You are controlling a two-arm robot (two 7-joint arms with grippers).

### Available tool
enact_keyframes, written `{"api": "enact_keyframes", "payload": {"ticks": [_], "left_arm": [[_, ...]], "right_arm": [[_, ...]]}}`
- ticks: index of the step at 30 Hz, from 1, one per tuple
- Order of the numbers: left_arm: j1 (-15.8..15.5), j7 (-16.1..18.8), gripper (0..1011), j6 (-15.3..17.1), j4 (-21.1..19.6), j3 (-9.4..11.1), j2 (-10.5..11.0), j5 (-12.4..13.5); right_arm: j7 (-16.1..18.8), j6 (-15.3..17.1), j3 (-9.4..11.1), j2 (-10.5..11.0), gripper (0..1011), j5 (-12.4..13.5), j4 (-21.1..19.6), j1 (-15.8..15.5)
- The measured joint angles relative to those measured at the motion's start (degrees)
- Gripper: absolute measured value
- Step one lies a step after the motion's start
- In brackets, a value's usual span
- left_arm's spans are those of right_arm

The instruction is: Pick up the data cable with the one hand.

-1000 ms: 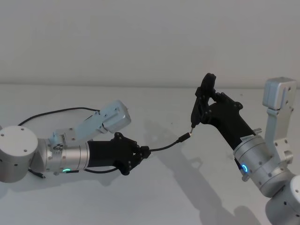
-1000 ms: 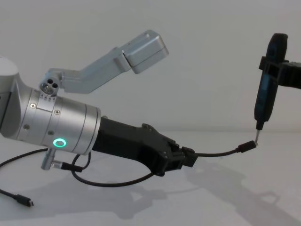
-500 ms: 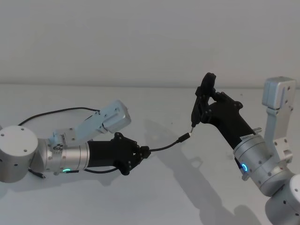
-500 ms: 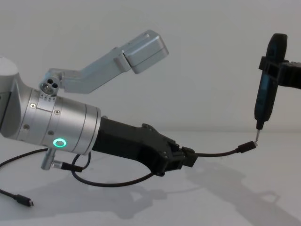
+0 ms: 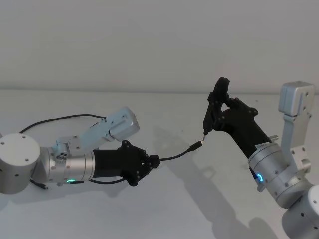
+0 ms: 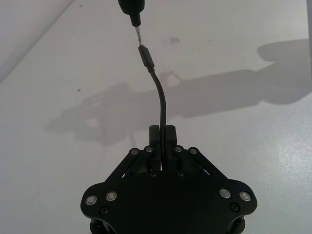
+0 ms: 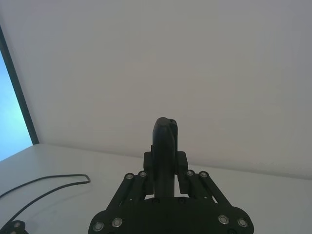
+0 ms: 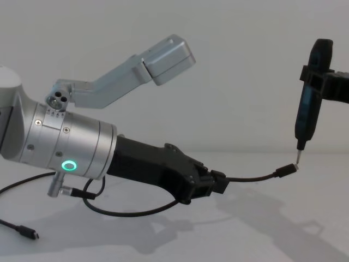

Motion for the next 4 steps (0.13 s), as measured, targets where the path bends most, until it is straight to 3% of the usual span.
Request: {"api": "enact_keyframes", "payload": {"ticks": [4], "left_arm": [[0.00,0.00,67,0.00,0.00,0.00,0.00,0.00]], "right_arm": [[0.00,0.00,0.00,0.00,275,-0.01,0.03,0.02]]}}
